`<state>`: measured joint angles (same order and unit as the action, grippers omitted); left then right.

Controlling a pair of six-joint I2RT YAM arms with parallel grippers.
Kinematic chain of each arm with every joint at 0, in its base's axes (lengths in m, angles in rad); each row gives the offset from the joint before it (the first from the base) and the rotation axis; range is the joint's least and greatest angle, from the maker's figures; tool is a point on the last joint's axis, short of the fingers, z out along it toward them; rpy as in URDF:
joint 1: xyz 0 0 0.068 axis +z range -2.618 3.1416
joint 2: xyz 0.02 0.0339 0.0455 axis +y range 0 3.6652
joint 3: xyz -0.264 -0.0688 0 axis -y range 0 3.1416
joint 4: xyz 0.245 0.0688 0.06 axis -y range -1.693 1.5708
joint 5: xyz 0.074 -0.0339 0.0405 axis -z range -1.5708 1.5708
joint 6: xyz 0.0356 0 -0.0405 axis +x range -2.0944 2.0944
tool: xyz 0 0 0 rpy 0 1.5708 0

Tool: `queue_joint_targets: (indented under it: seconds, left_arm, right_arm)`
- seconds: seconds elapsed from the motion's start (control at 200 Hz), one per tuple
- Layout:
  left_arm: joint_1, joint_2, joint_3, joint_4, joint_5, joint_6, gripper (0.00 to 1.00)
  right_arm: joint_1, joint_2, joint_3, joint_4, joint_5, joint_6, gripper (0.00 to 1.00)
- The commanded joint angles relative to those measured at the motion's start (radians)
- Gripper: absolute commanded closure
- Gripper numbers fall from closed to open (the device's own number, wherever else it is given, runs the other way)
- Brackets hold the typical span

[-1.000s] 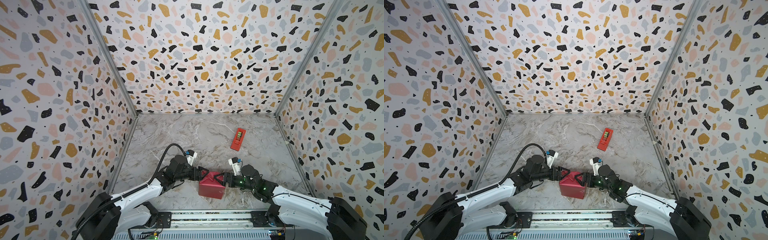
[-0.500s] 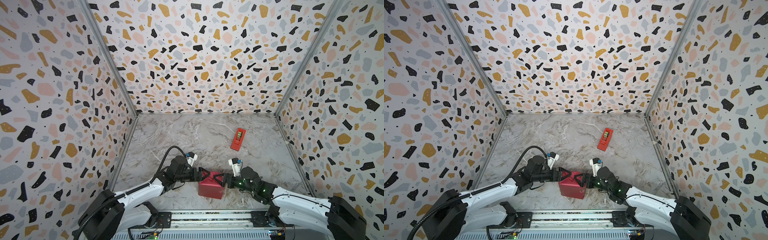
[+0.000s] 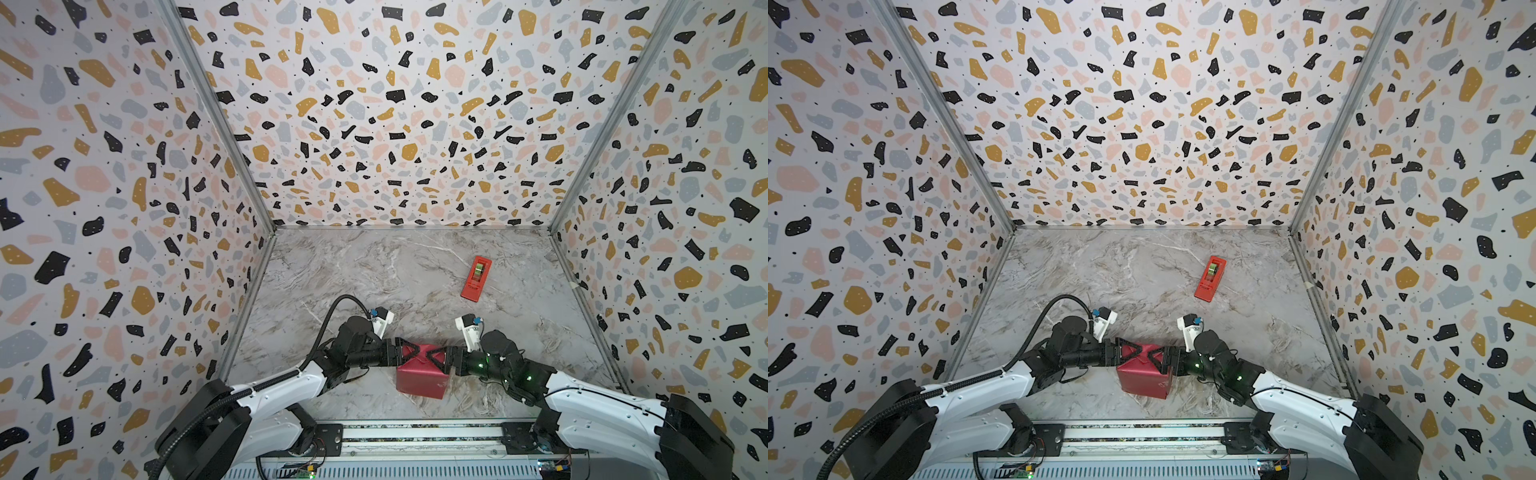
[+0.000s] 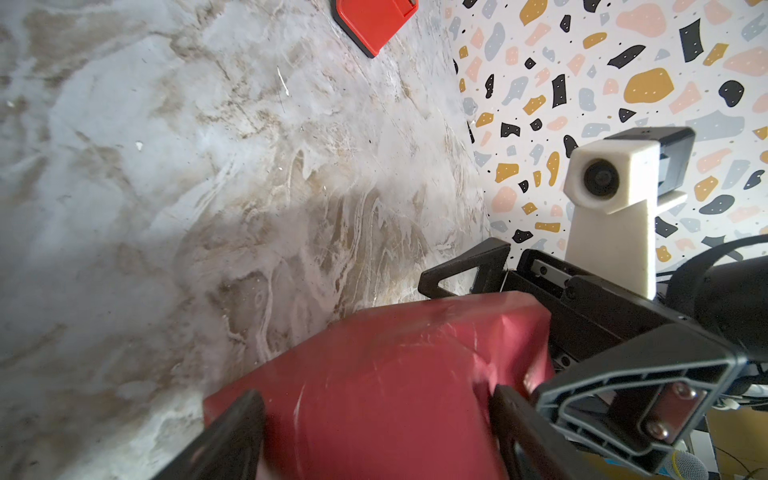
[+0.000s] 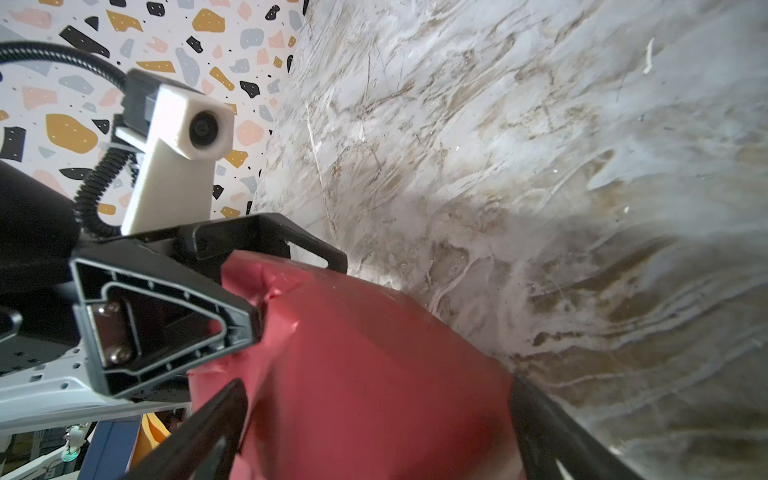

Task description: Wrap the gift box in paper

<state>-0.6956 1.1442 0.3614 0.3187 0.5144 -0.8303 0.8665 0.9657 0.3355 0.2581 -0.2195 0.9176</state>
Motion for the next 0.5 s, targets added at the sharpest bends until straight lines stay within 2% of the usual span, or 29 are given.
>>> queue_joint_targets:
  seconds: [0.0,0.22,0.345,0.496]
  left_arm:
    - [-0.003,0.023,-0.055,-0.191,-0.030,0.030,0.17]
    - [-0.008,0.037,-0.054,-0.200,-0.030,0.039,0.17]
    - [-0.010,0.037,-0.045,-0.218,-0.035,0.052,0.17]
    - [-0.010,0.037,-0.042,-0.233,-0.039,0.060,0.17]
  right_arm:
    - [-0.052,-0.028,0.065,-0.037,-0.075,-0.035,0.02]
    - [-0.239,-0.042,0.109,-0.113,-0.234,-0.084,0.02]
    - [-0.409,-0.012,0.154,-0.193,-0.289,-0.149,0.05]
    - [-0.596,0.079,0.225,-0.189,-0.316,-0.198,0.12]
